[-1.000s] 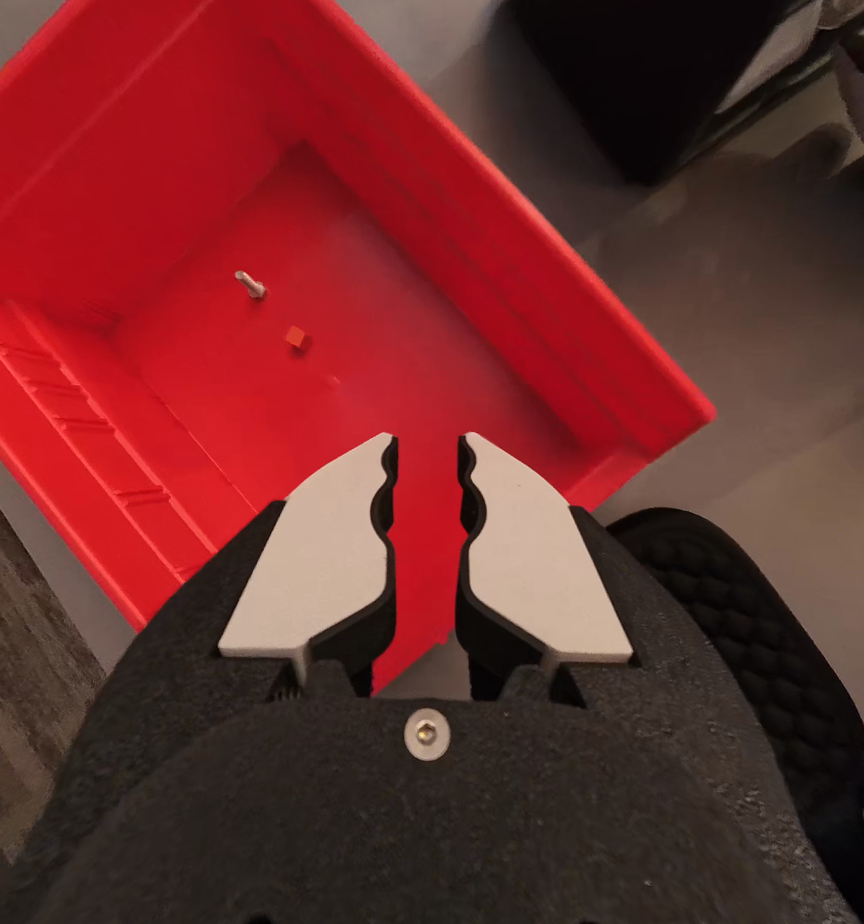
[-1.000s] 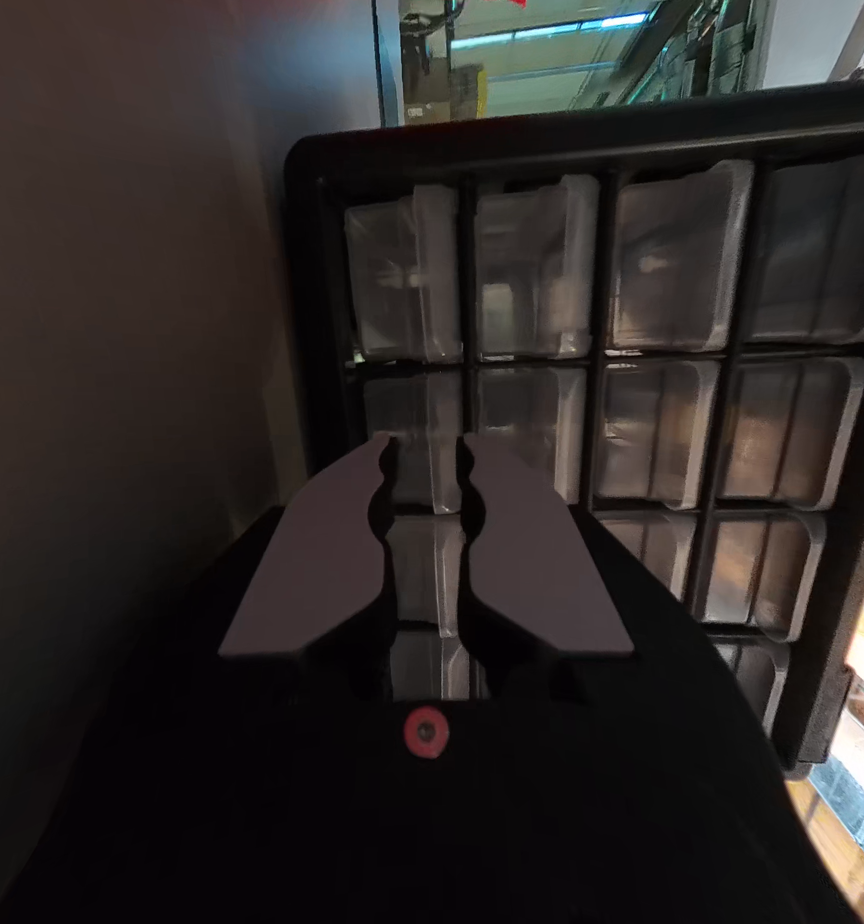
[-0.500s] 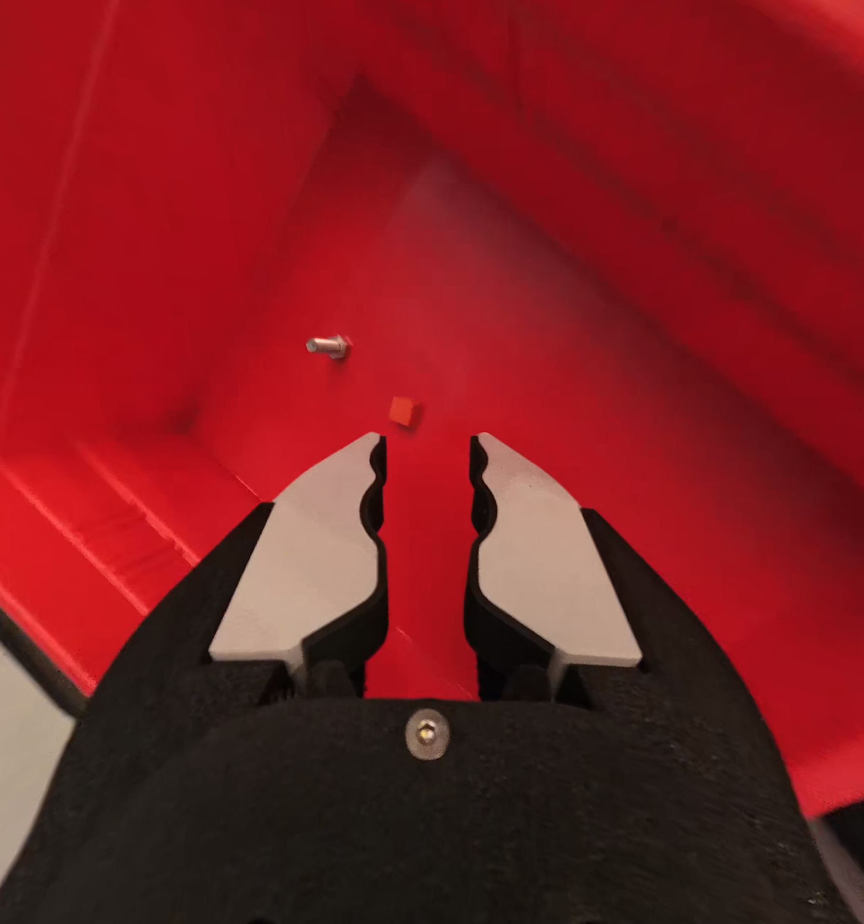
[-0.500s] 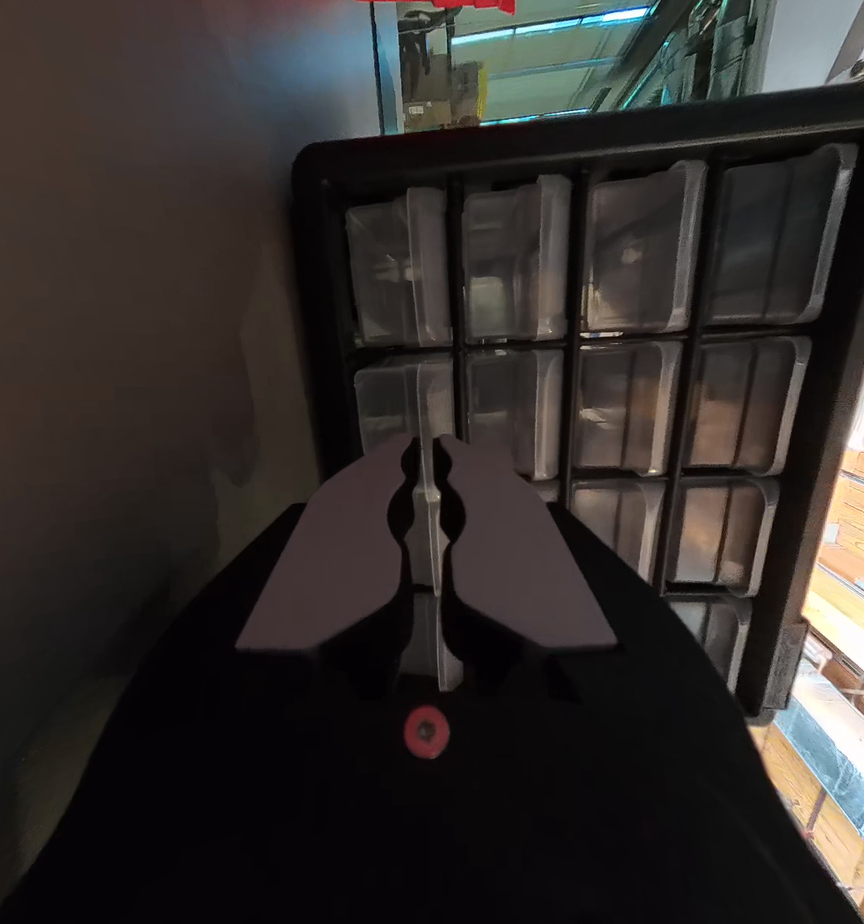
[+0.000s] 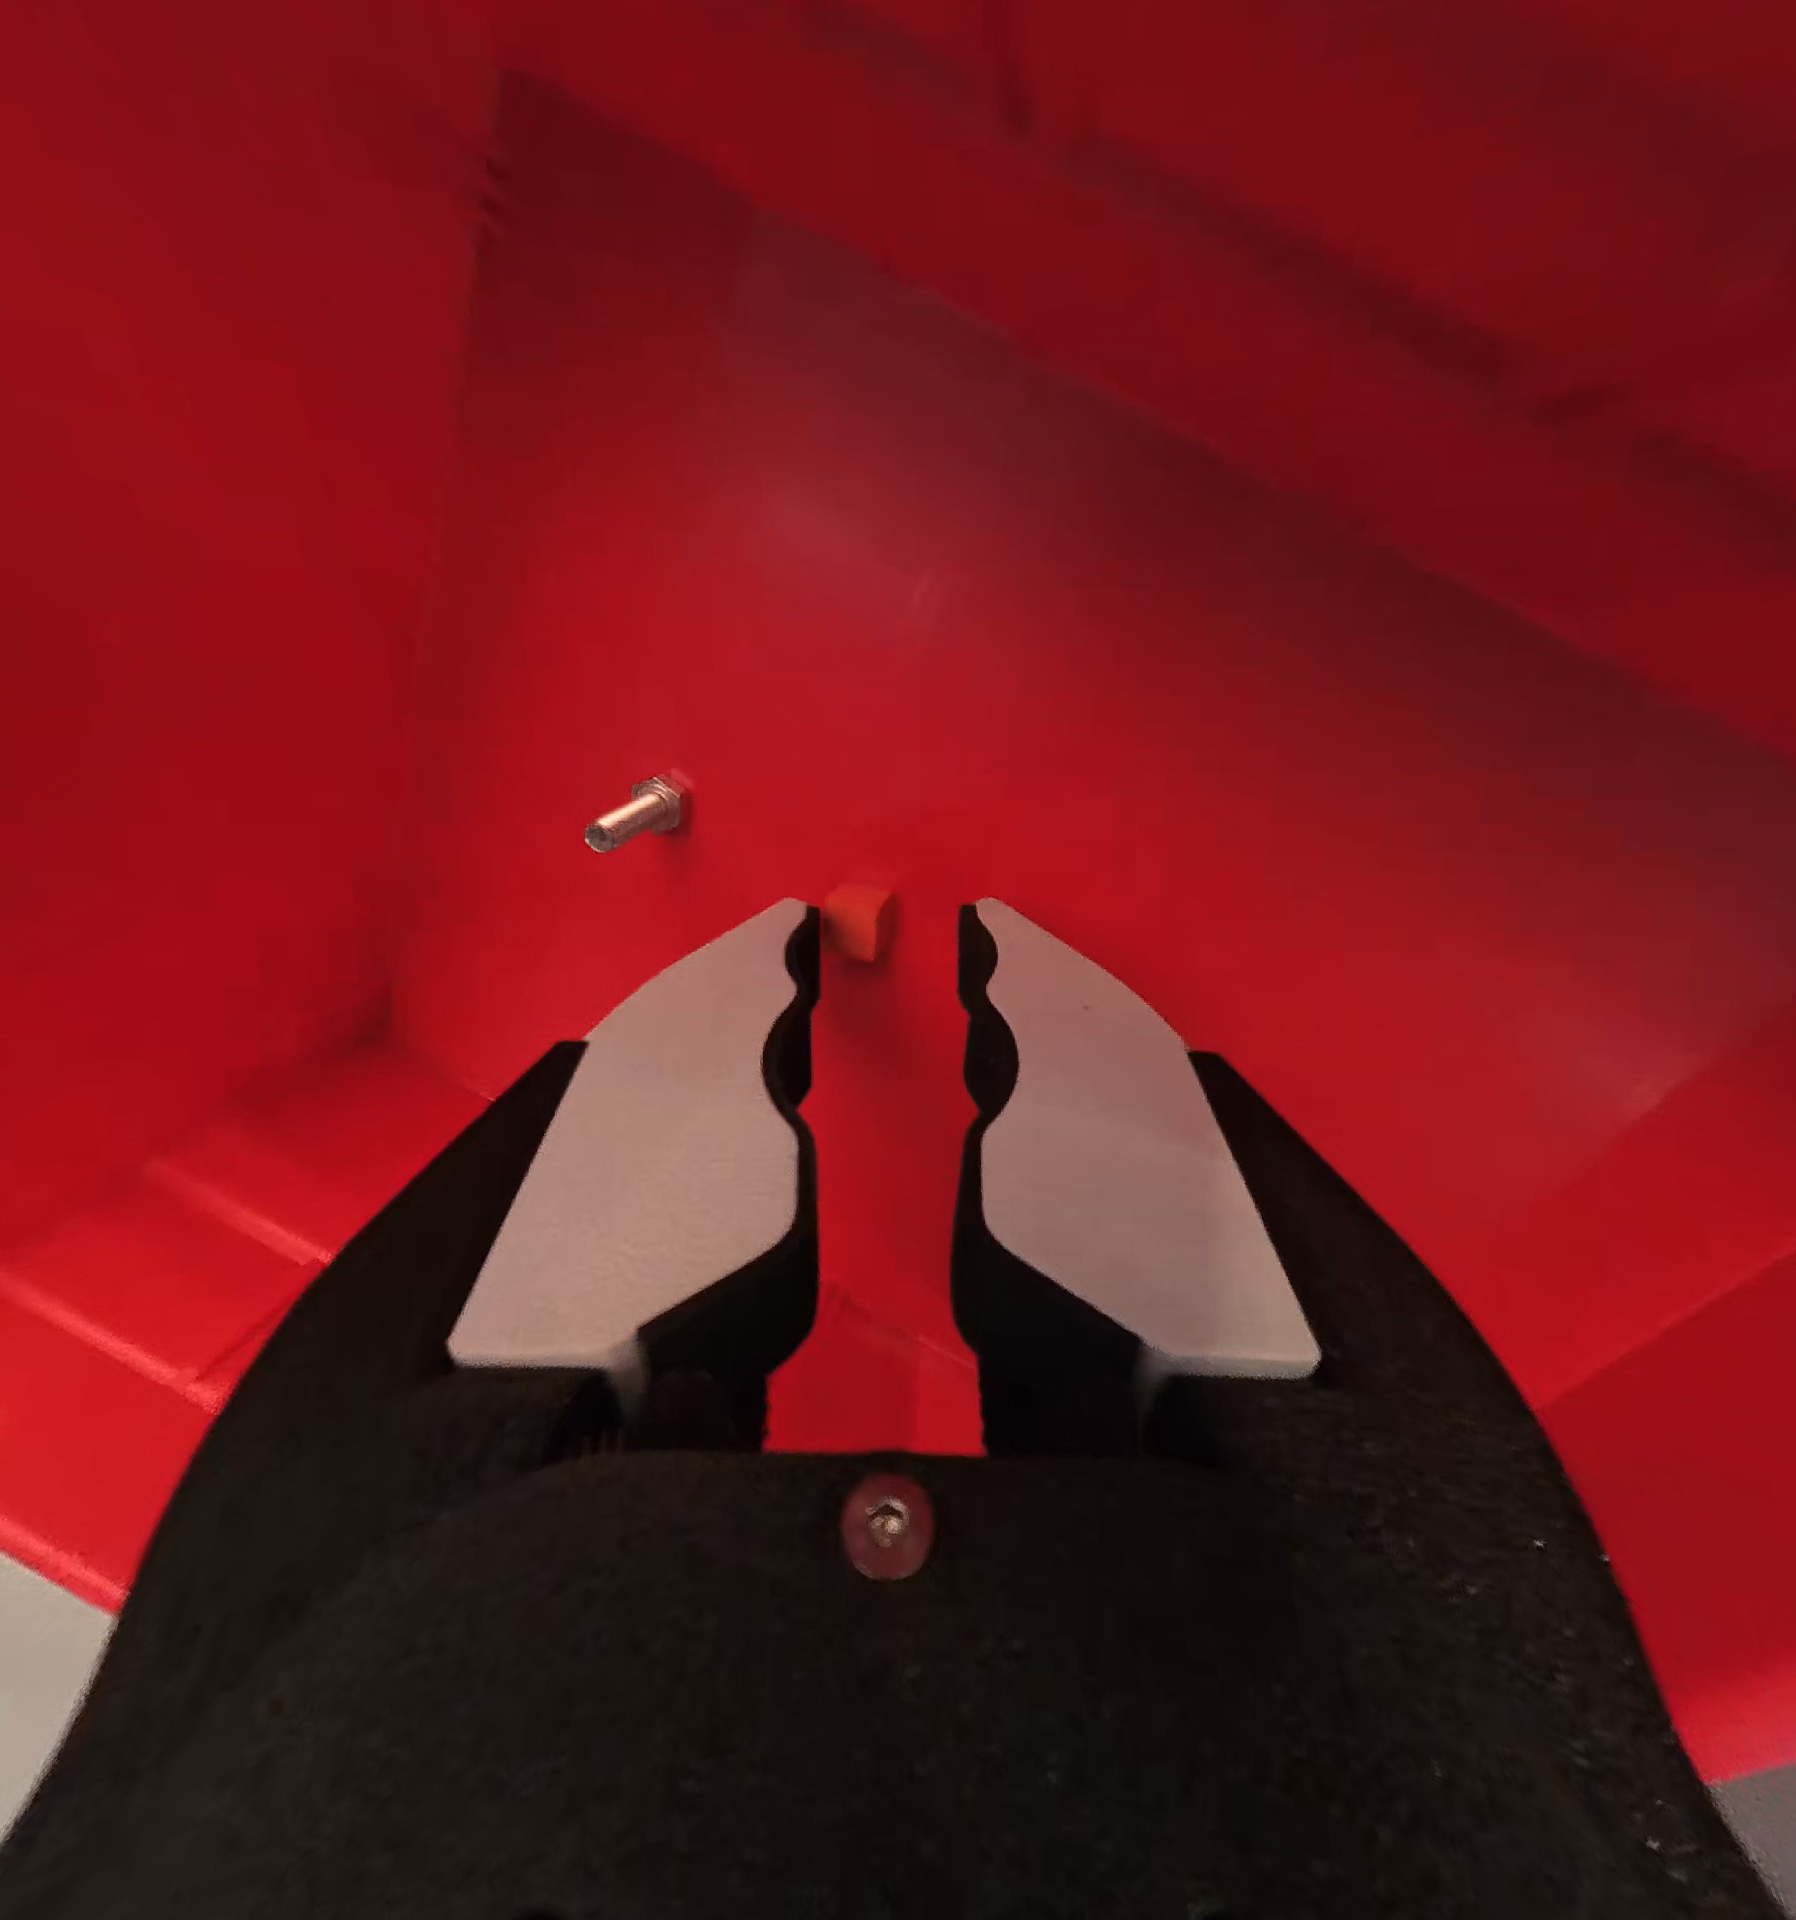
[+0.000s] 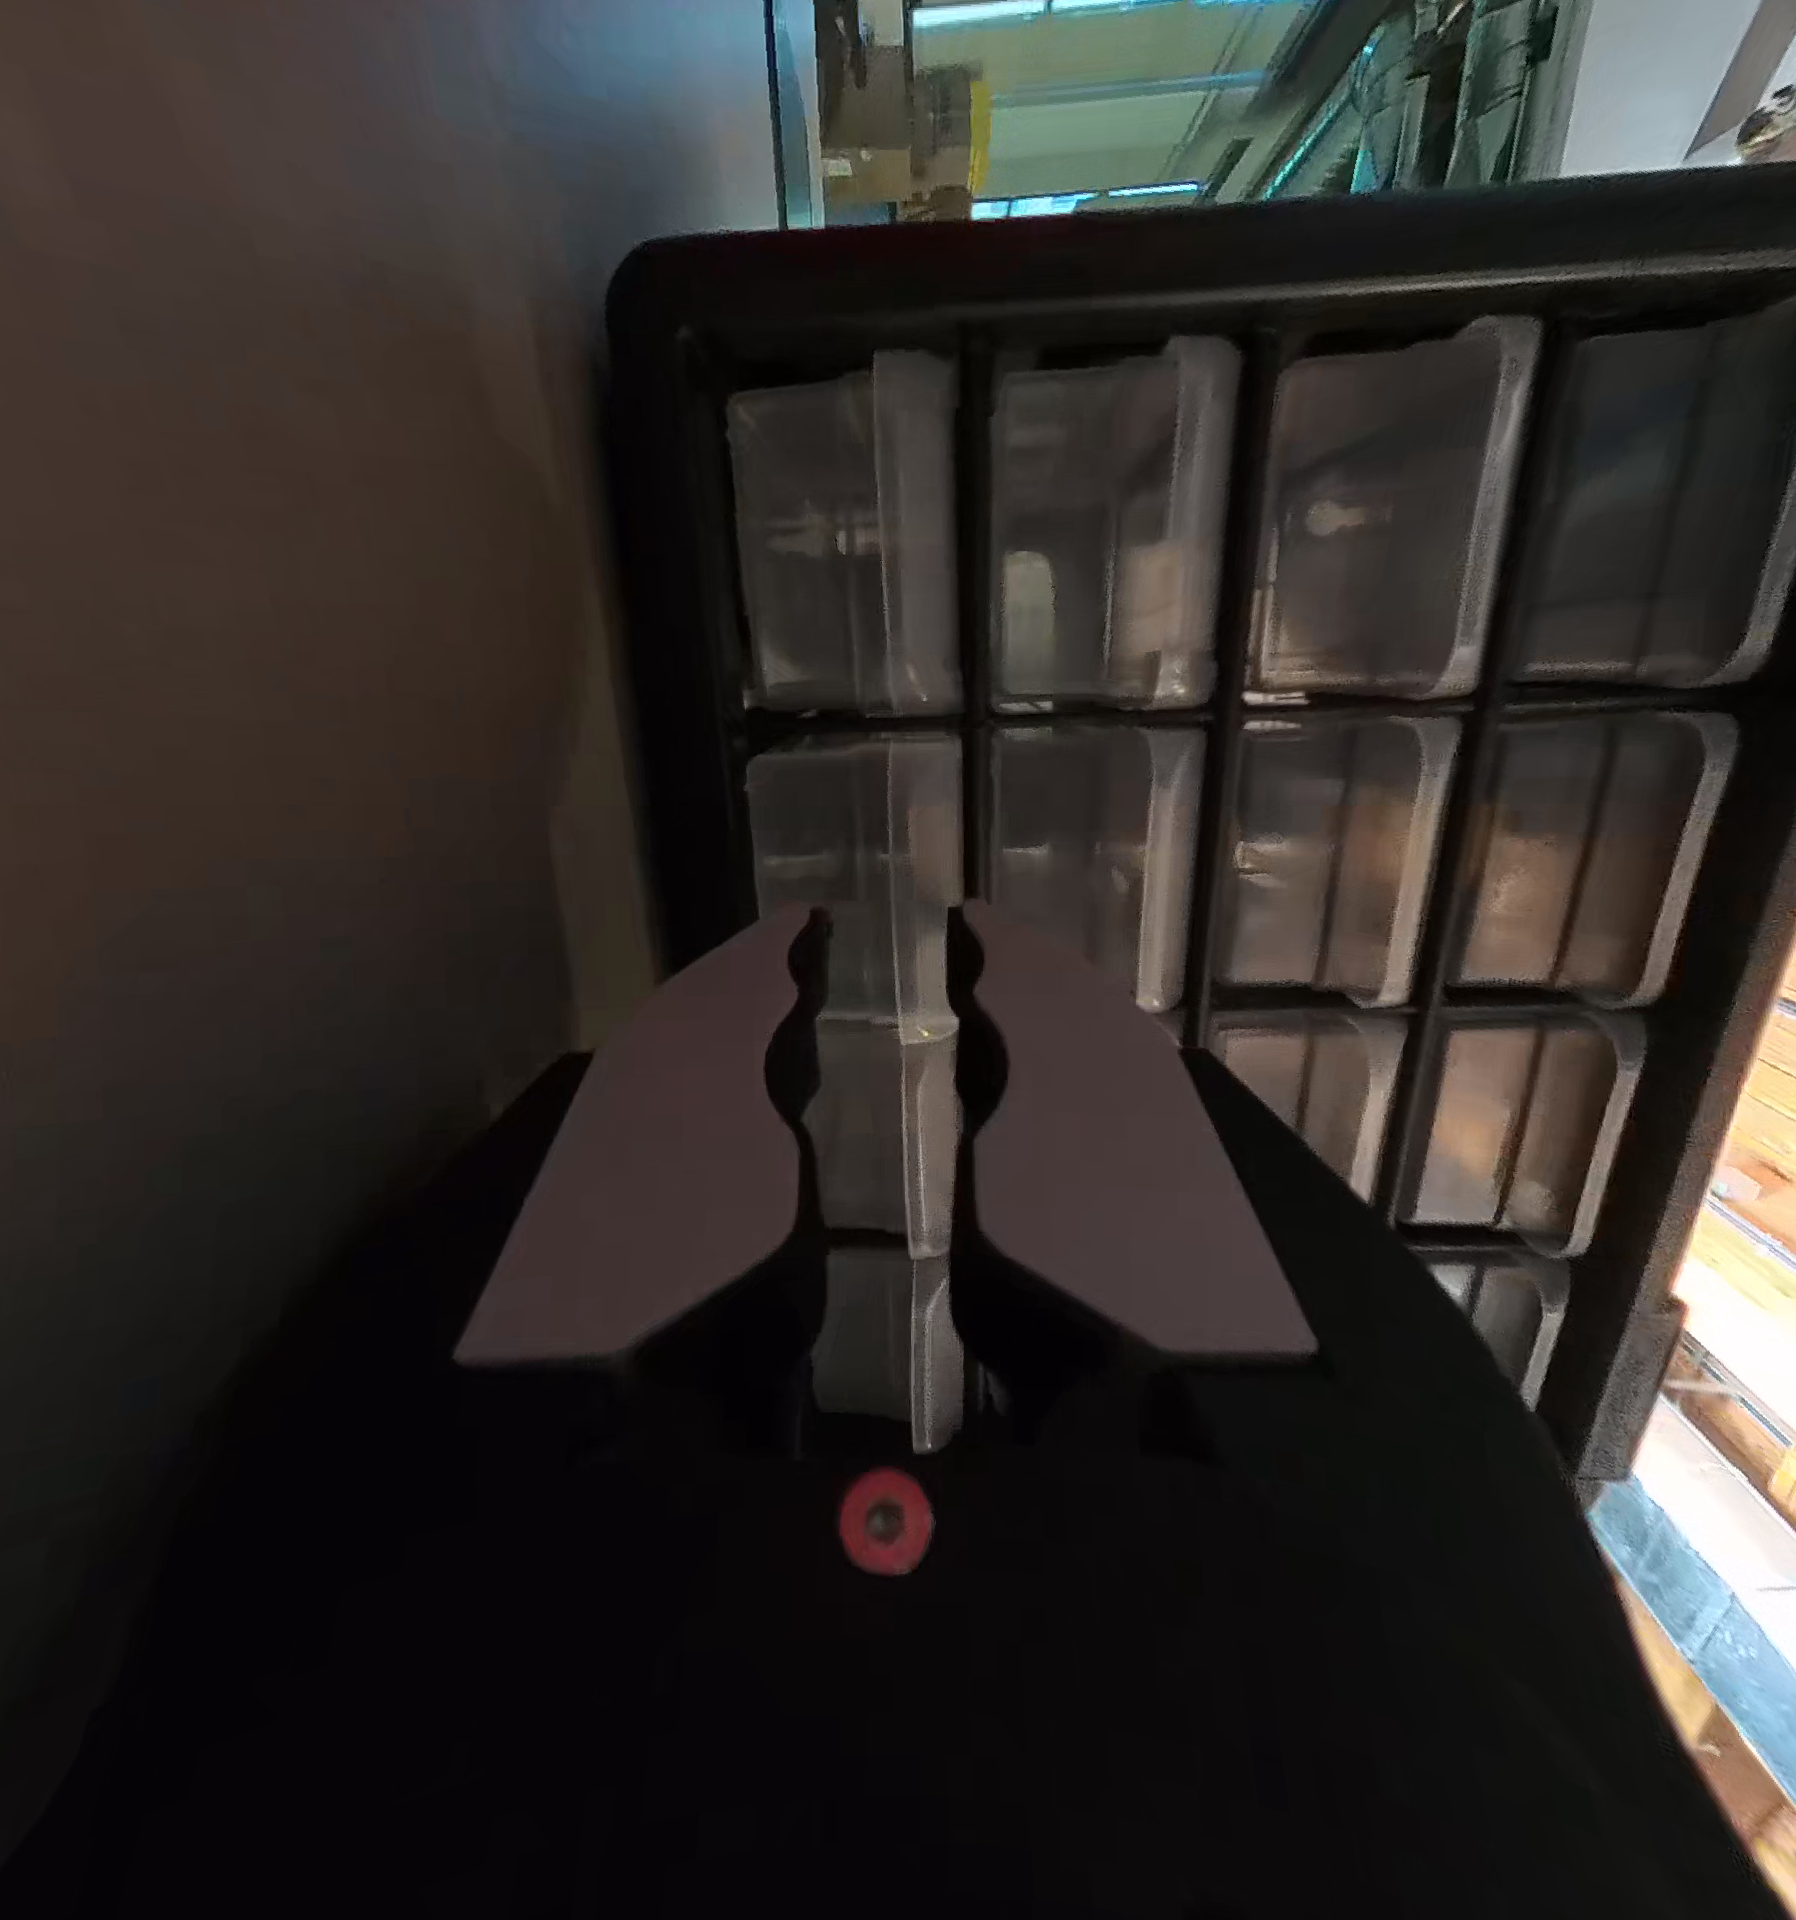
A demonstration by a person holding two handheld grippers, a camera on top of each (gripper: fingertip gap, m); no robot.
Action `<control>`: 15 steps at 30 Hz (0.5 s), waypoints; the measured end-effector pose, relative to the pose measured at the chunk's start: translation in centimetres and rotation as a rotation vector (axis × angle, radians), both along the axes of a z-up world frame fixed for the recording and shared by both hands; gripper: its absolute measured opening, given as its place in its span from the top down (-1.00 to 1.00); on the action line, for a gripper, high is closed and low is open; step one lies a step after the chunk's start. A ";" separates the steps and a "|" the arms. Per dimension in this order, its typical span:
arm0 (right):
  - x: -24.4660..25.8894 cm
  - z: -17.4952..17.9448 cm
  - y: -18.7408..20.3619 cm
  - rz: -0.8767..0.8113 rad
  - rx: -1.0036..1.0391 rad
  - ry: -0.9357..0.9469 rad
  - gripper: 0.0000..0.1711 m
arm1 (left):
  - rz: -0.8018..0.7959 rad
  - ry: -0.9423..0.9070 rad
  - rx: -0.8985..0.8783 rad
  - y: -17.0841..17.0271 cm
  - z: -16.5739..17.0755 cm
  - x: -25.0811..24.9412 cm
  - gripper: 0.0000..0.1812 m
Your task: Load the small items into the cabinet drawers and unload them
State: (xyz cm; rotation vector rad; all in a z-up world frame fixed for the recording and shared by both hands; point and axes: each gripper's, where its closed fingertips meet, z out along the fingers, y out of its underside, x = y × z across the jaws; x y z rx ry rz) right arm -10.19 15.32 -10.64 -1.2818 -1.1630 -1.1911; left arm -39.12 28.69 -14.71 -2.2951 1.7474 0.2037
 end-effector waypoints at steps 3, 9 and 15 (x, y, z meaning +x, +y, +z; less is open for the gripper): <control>0.1 0.7 0.4 -0.009 0.030 0.012 0.88 | -0.006 0.012 -0.004 0.1 -0.2 -0.2 0.87; -0.1 0.6 -0.8 0.007 0.007 0.018 0.88 | 0.002 -0.023 -0.012 -0.3 -0.1 -0.2 0.88; -0.9 0.7 -3.2 0.028 -0.001 0.026 0.88 | -0.019 -0.028 0.018 -1.9 1.3 -0.8 0.88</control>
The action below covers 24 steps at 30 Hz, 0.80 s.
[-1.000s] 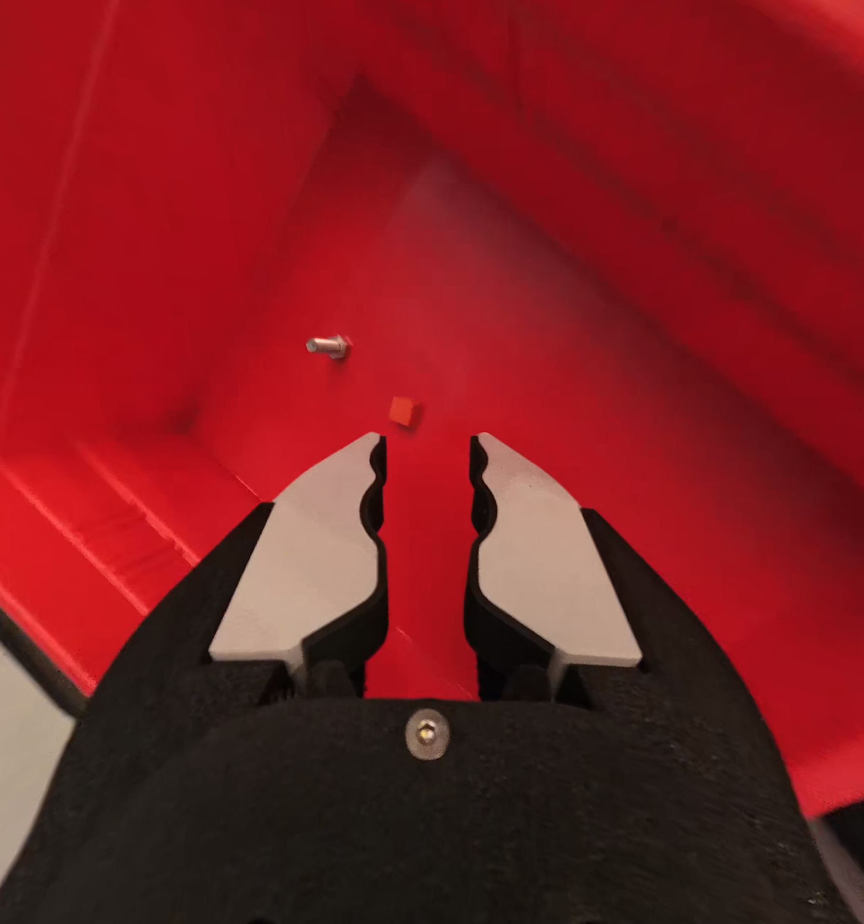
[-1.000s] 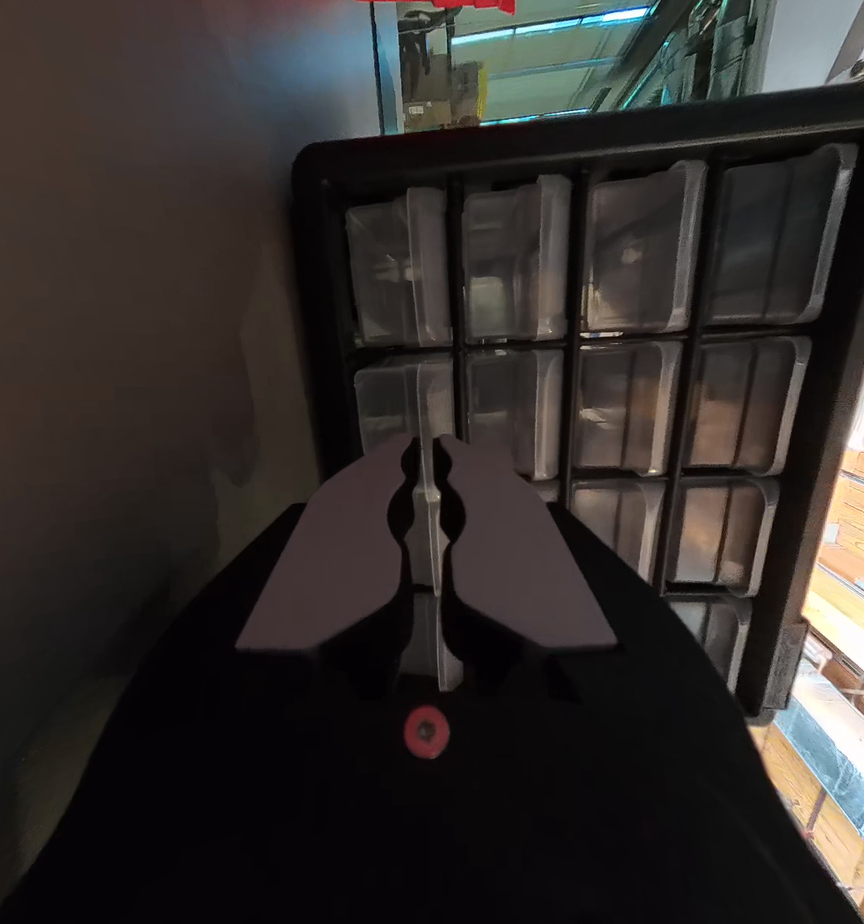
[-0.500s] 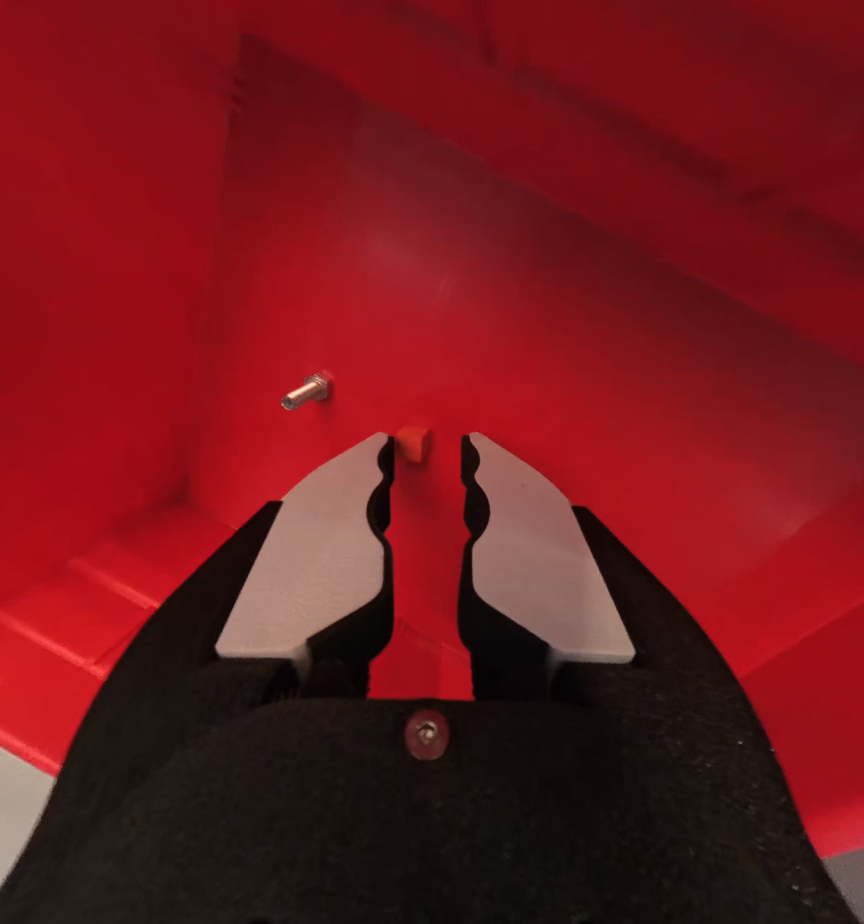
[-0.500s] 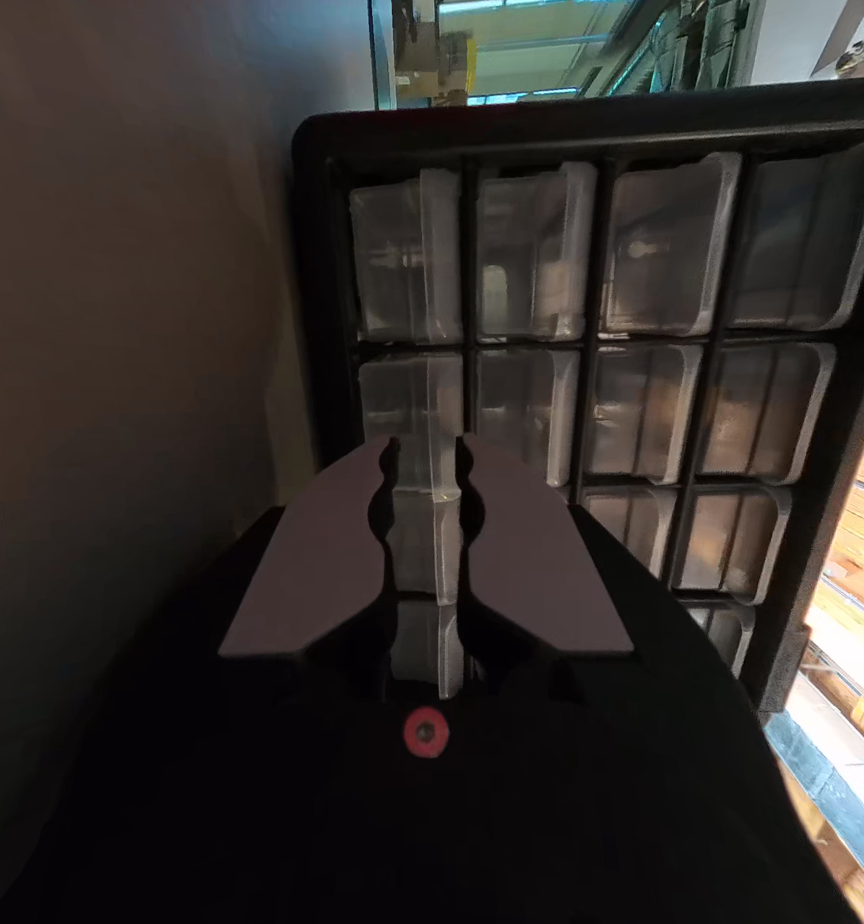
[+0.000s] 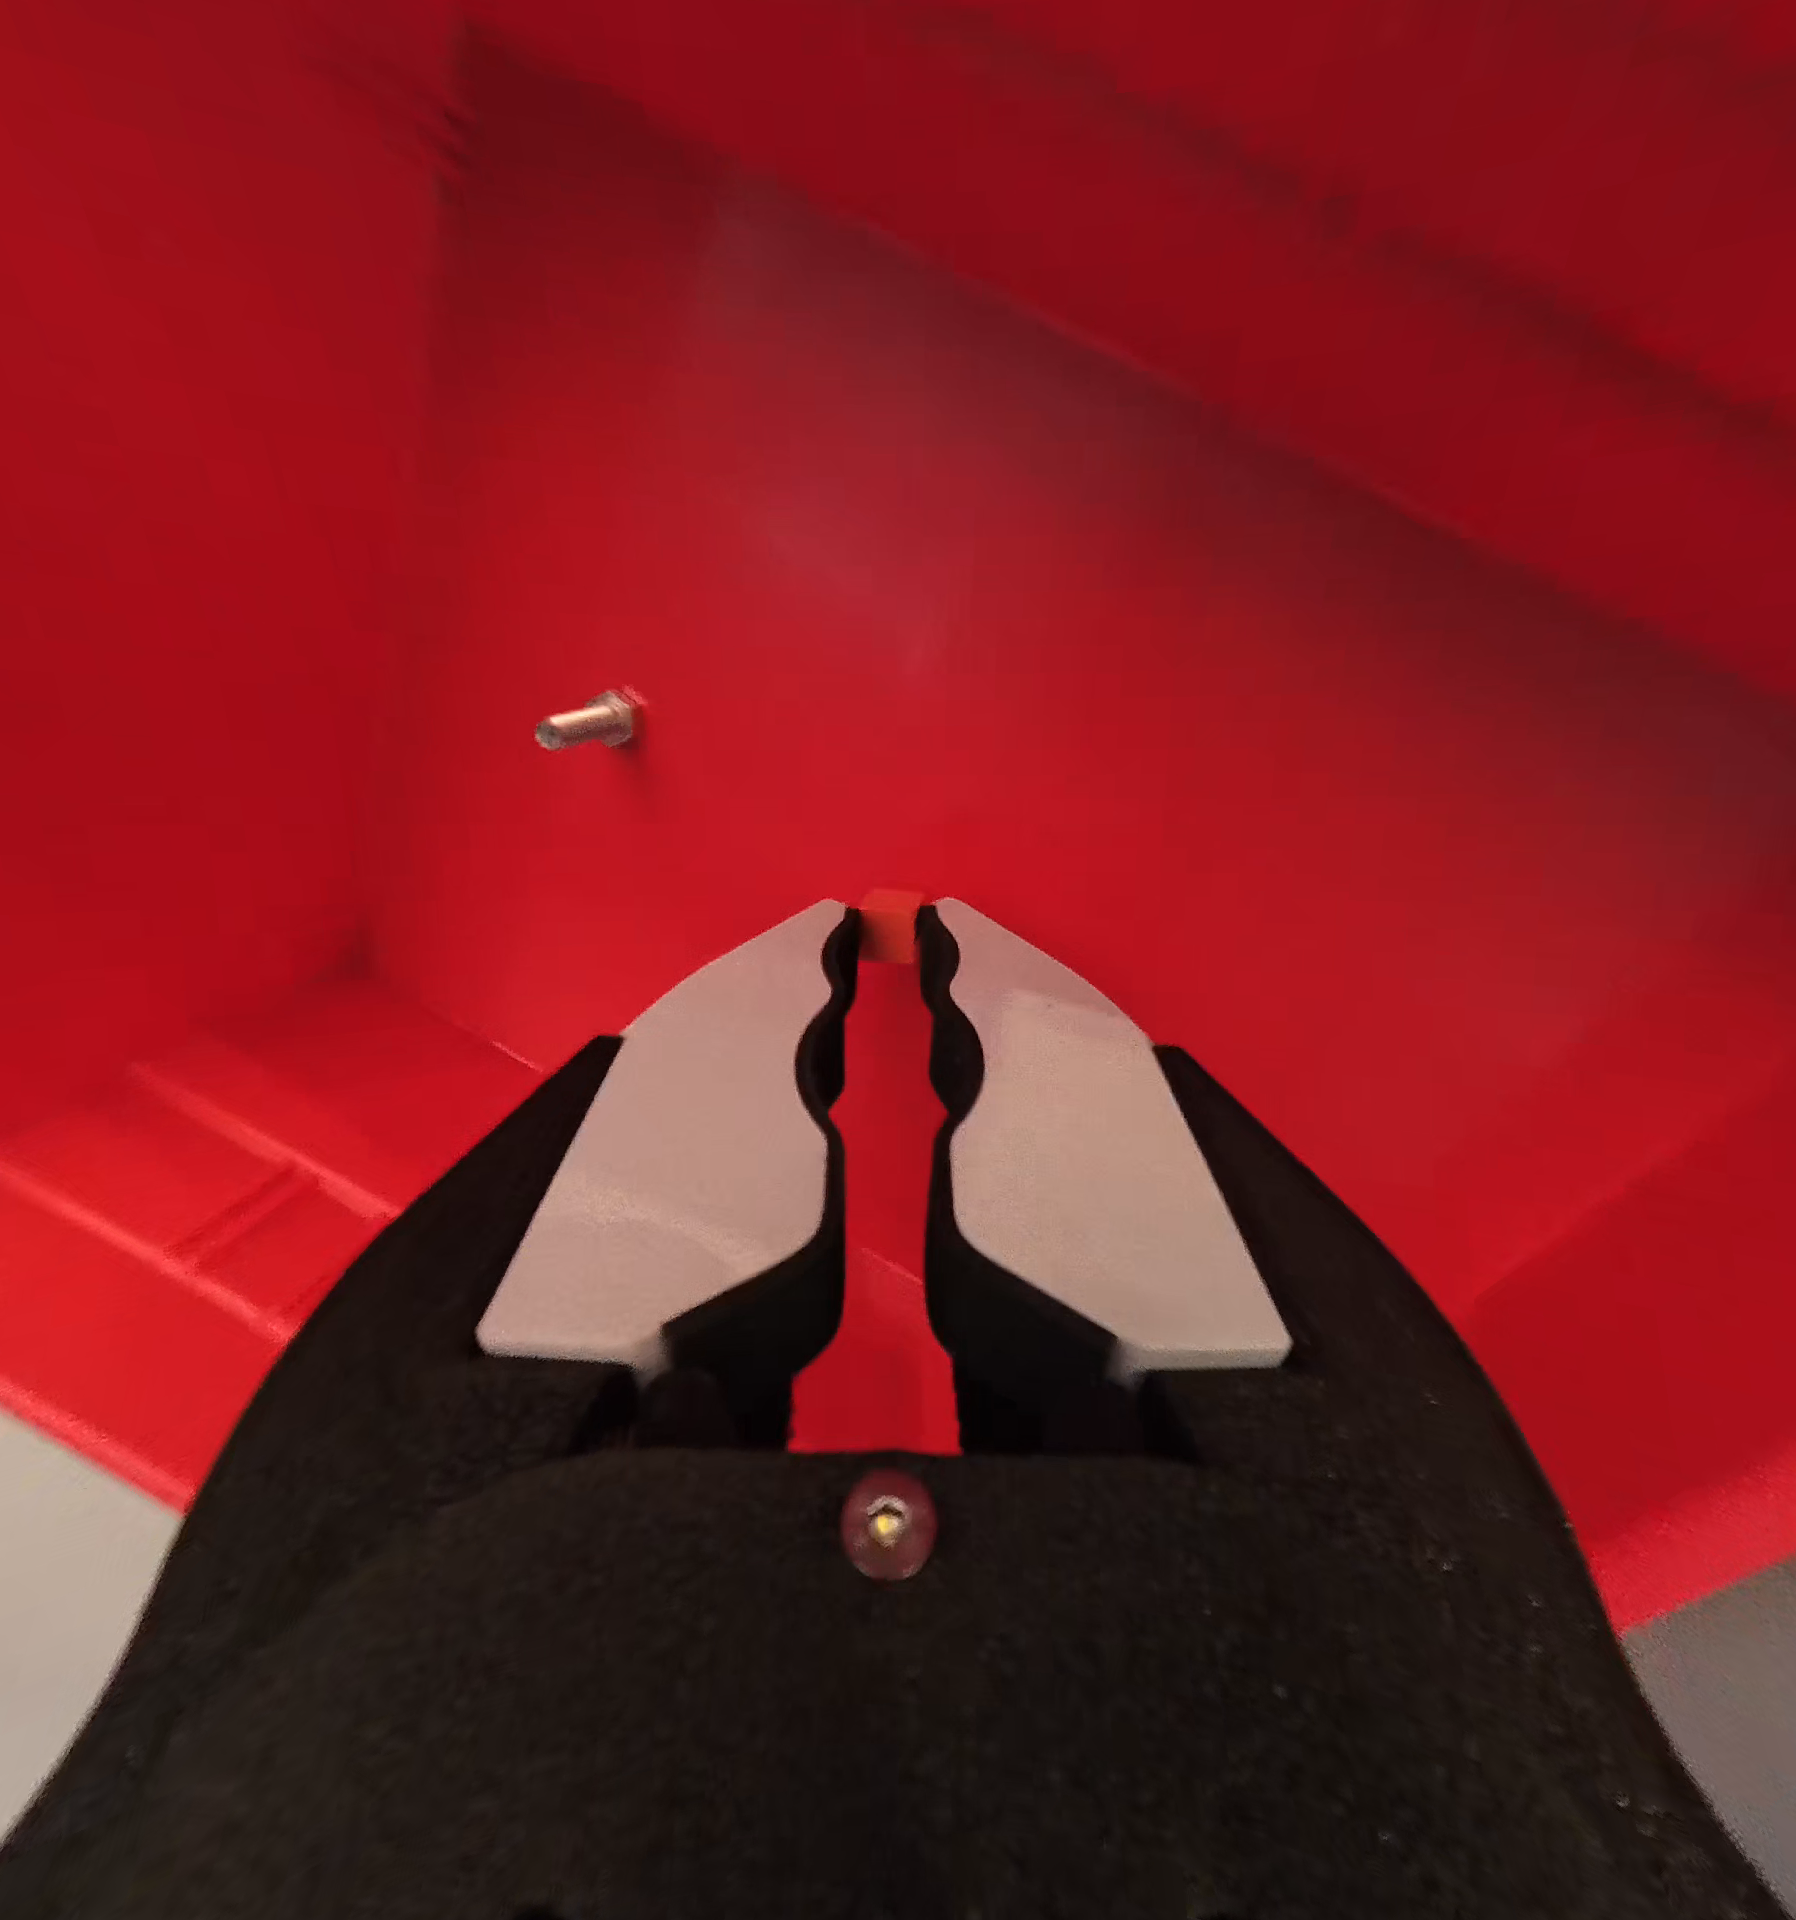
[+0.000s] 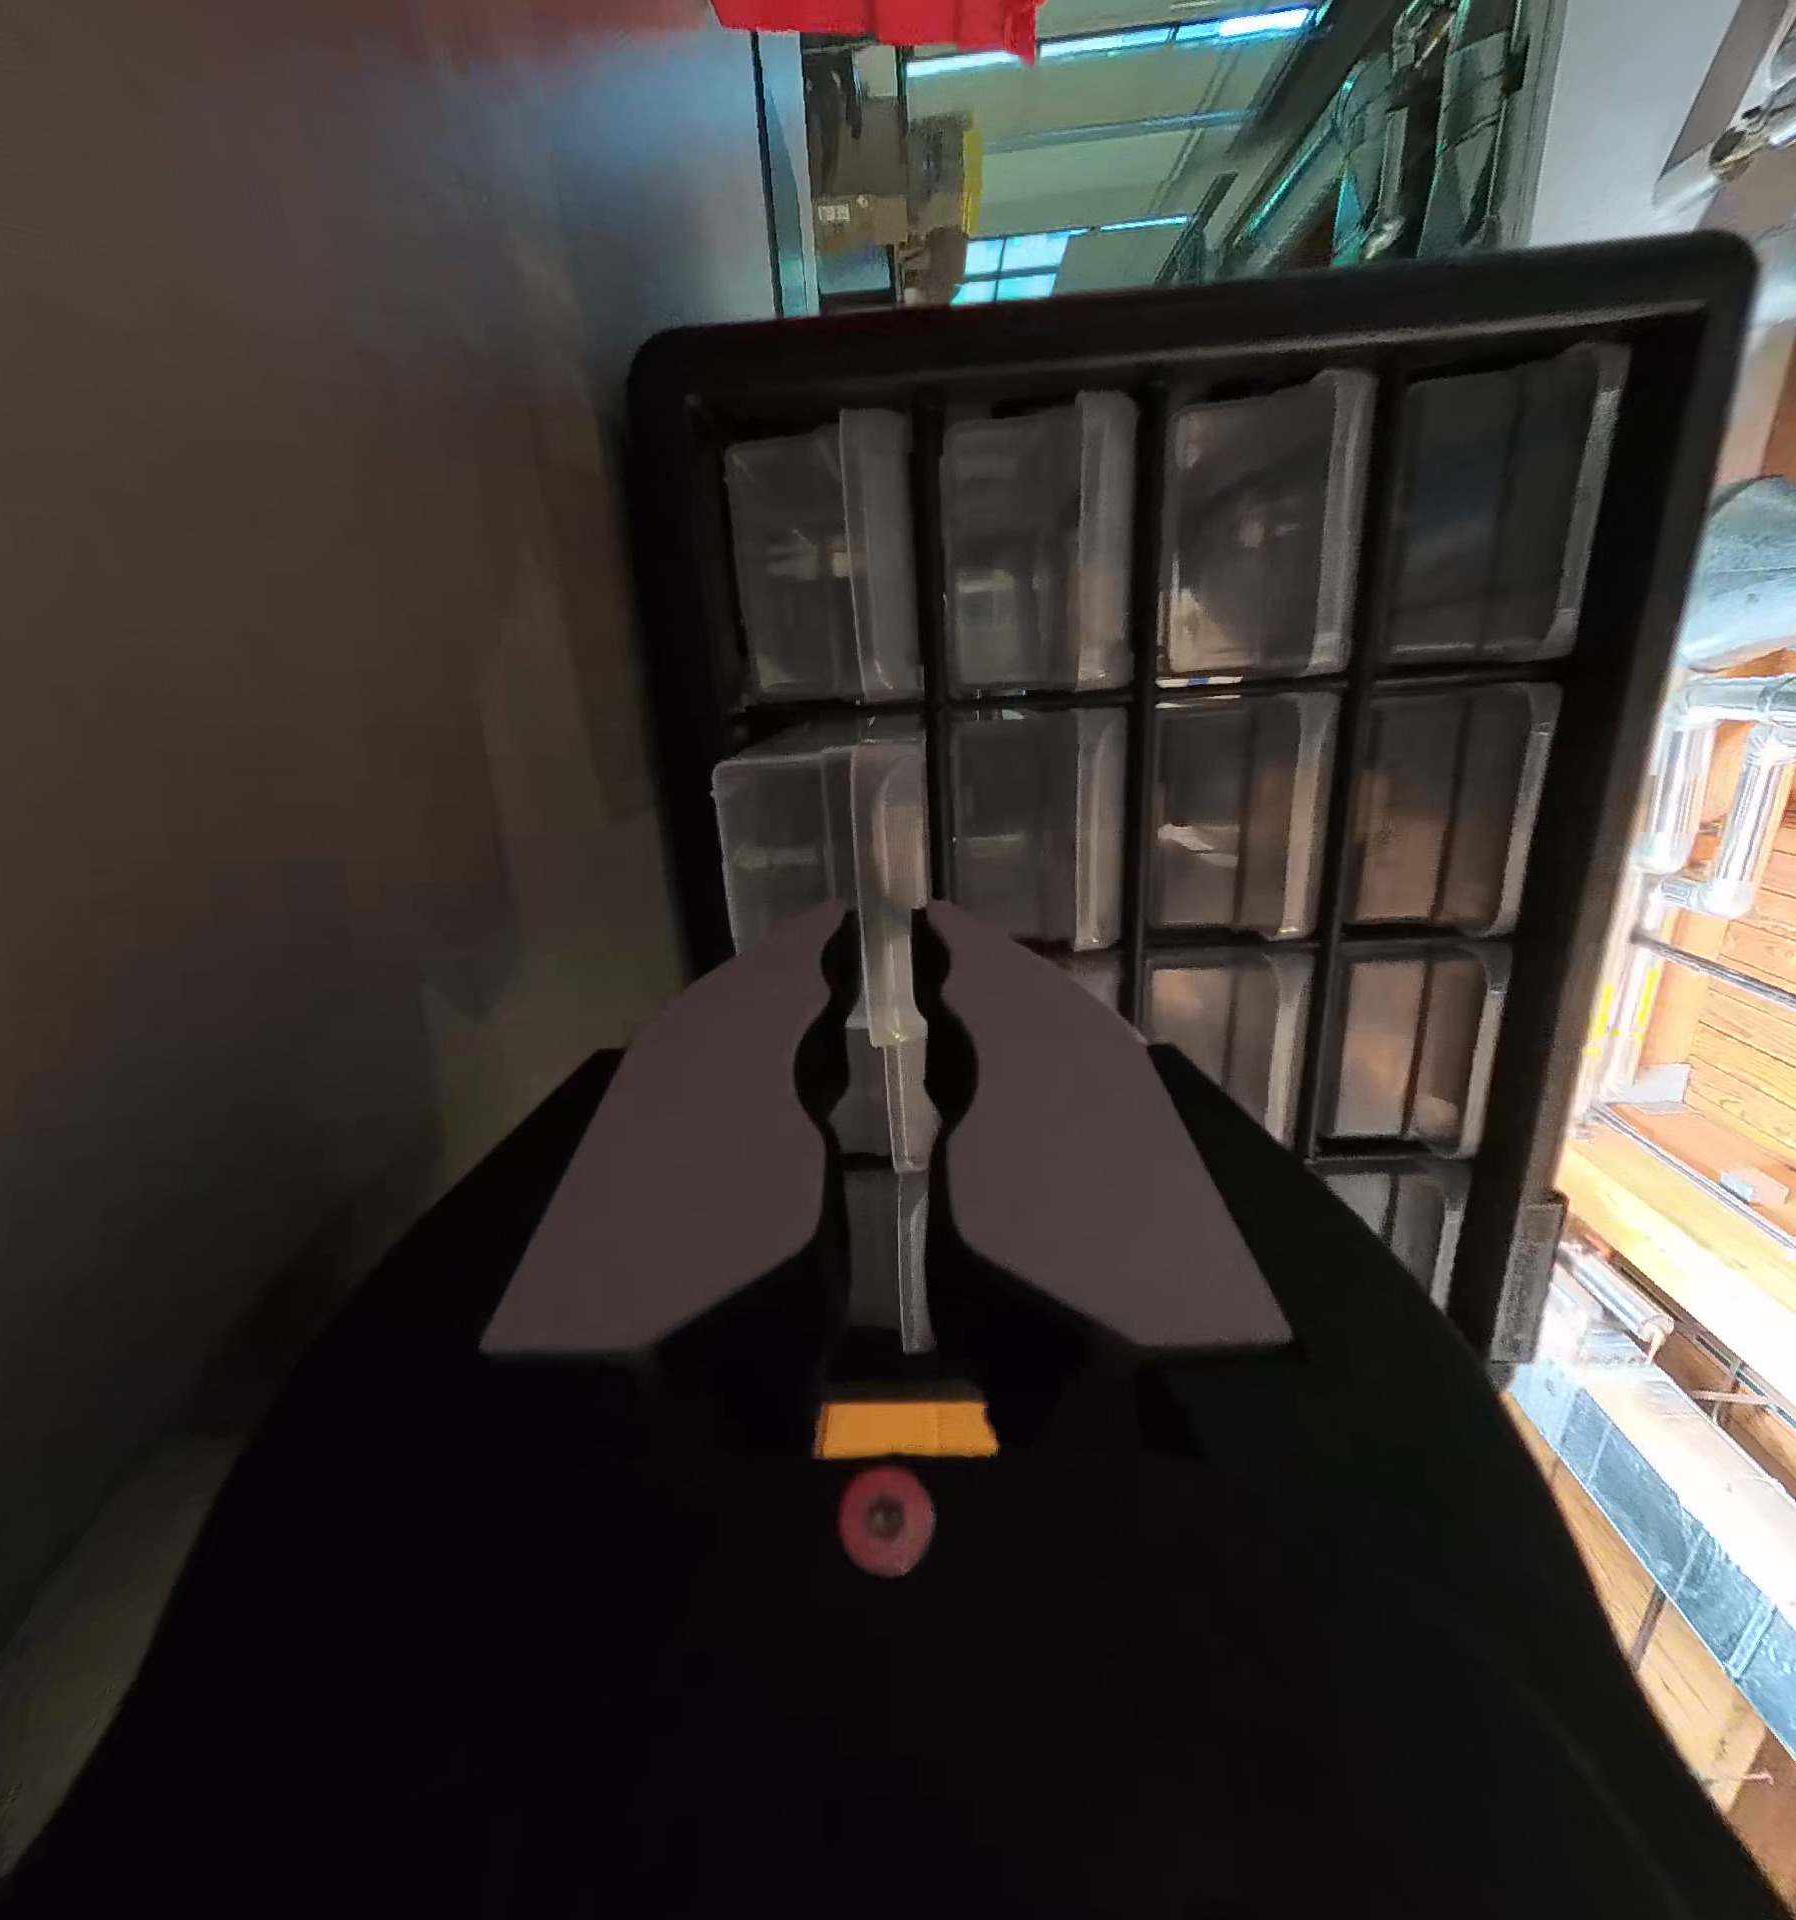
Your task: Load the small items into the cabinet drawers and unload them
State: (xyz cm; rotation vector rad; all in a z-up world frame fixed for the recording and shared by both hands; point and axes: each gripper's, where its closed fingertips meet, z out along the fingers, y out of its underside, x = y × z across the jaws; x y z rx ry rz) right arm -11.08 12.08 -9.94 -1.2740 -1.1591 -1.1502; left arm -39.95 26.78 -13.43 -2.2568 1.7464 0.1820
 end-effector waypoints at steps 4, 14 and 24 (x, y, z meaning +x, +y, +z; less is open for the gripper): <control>-0.6 0.0 -1.1 0.010 -0.002 0.001 0.88 | -0.041 -0.070 0.046 -1.8 3.1 1.2 0.88; -1.1 -0.1 -3.0 0.012 -0.003 0.004 0.88 | -0.373 -0.280 0.098 -13.5 9.8 17.1 0.88; -2.3 0.1 -3.5 0.035 0.006 -0.008 0.88 | -0.533 -0.071 0.087 -15.5 4.0 28.7 0.88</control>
